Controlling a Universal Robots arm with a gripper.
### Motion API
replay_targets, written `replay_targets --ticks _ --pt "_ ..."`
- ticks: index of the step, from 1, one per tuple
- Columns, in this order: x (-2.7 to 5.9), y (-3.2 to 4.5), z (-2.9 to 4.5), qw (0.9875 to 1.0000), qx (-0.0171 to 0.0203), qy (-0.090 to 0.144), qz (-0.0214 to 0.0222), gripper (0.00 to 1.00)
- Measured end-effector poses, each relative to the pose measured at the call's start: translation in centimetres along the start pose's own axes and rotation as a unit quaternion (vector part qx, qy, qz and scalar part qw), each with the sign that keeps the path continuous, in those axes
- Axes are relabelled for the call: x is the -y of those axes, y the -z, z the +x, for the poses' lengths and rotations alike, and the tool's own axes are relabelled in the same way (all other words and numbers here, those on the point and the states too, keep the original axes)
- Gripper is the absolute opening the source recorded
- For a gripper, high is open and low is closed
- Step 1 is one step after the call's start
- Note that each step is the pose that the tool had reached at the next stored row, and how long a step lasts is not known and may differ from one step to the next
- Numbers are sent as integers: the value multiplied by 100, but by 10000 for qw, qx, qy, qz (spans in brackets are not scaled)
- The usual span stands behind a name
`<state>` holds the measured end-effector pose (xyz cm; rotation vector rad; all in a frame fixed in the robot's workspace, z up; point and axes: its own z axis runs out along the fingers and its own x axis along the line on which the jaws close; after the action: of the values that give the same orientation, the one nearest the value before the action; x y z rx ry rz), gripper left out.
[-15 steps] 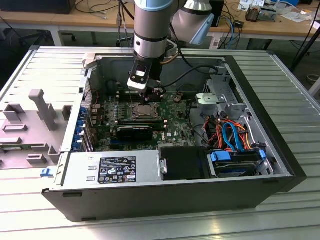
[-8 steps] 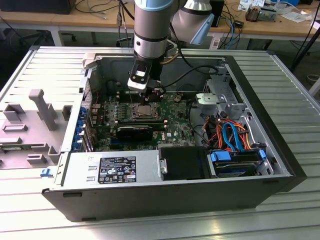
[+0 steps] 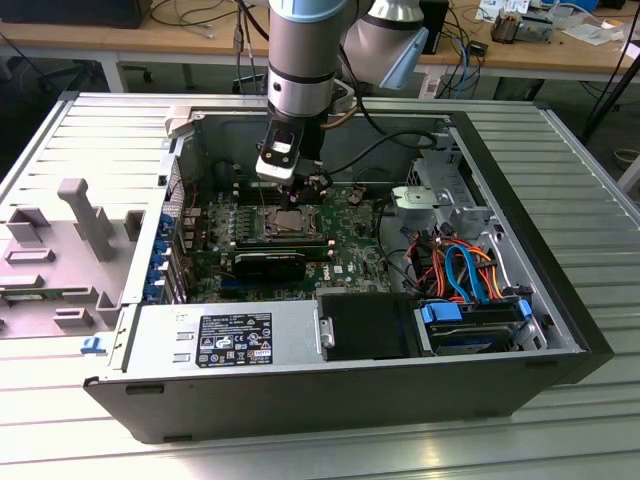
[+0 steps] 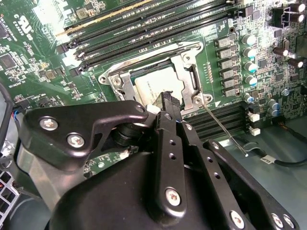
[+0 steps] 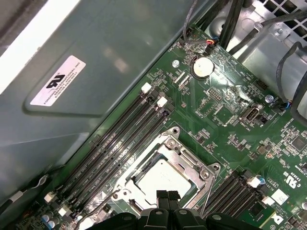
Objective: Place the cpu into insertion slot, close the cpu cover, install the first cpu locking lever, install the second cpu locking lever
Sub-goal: 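Install the first cpu locking lever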
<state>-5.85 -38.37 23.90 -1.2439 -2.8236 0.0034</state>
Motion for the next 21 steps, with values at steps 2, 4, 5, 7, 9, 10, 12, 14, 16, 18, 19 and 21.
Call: replay_targets --ticks 2,4,5,7,9,10,12,14,16,18,19,21 --pt "0 0 0 10000 0 22 1 11" --pt "0 0 0 10000 1 41 2 11" --pt "0 0 0 10000 1 47 3 11" --pt "0 0 0 10000 1 60 3 11" --pt "0 0 0 10000 1 70 4 11" --pt "0 0 0 10000 1 75 4 11" --pt "0 0 0 10000 2 94 5 11" --pt "1 0 1 9999 3 107 5 11" --pt "1 0 1 9999 3 116 6 11" --pt "0 0 0 9999 3 128 7 11" --pt "0 0 0 9999 3 132 7 11" --pt "0 0 0 9999 3 143 8 11"
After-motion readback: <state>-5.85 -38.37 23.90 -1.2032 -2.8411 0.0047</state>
